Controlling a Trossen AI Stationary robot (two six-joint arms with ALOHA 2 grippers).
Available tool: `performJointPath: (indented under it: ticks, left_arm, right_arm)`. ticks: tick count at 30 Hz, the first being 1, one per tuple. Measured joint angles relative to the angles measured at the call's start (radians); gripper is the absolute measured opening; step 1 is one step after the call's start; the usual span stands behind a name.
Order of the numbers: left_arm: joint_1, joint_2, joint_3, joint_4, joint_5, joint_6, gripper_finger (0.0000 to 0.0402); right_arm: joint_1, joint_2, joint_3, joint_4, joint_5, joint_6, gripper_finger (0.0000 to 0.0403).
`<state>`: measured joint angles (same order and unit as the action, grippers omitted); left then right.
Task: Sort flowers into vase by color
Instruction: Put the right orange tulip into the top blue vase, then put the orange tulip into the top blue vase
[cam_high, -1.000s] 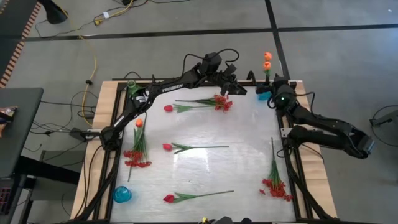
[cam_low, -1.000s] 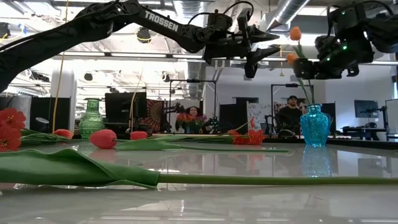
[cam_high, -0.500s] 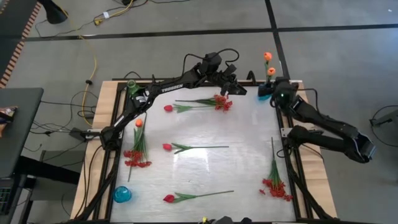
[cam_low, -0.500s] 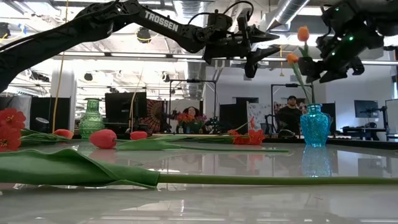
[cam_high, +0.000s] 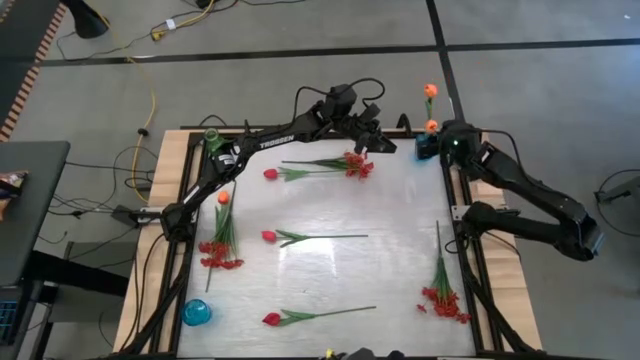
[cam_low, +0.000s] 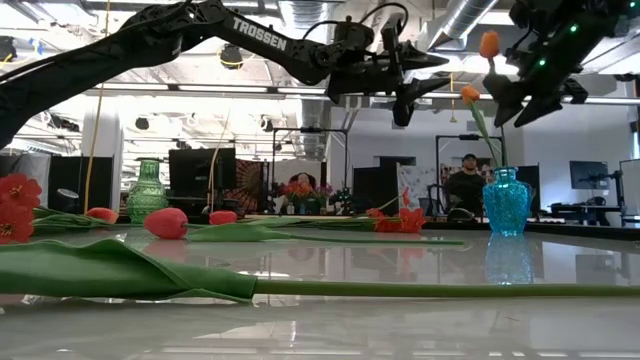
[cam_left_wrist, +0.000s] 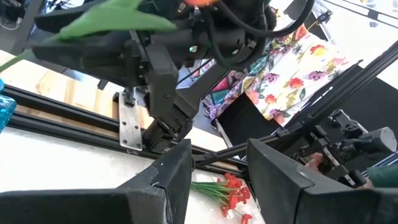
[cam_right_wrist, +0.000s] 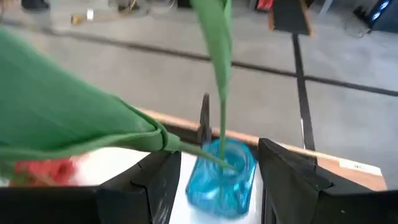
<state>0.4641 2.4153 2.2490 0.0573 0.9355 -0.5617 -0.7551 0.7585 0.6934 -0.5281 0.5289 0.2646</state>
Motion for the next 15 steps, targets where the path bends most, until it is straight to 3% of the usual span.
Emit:
performJointPath:
  ticks: [9, 15]
  left_arm:
    - [0.000, 0.000, 0.000, -0.050, 0.002, 0.025, 0.0141]
    - [0.001, 0.000, 0.000, -0.132, 0.003, 0.080, 0.0141]
  right_arm:
    - [0.000, 0.054, 0.076, -0.162, -0.169, 0.024, 0.0240]
    - [0.001, 0.074, 0.116, -0.244, -0.224, 0.026, 0.0240]
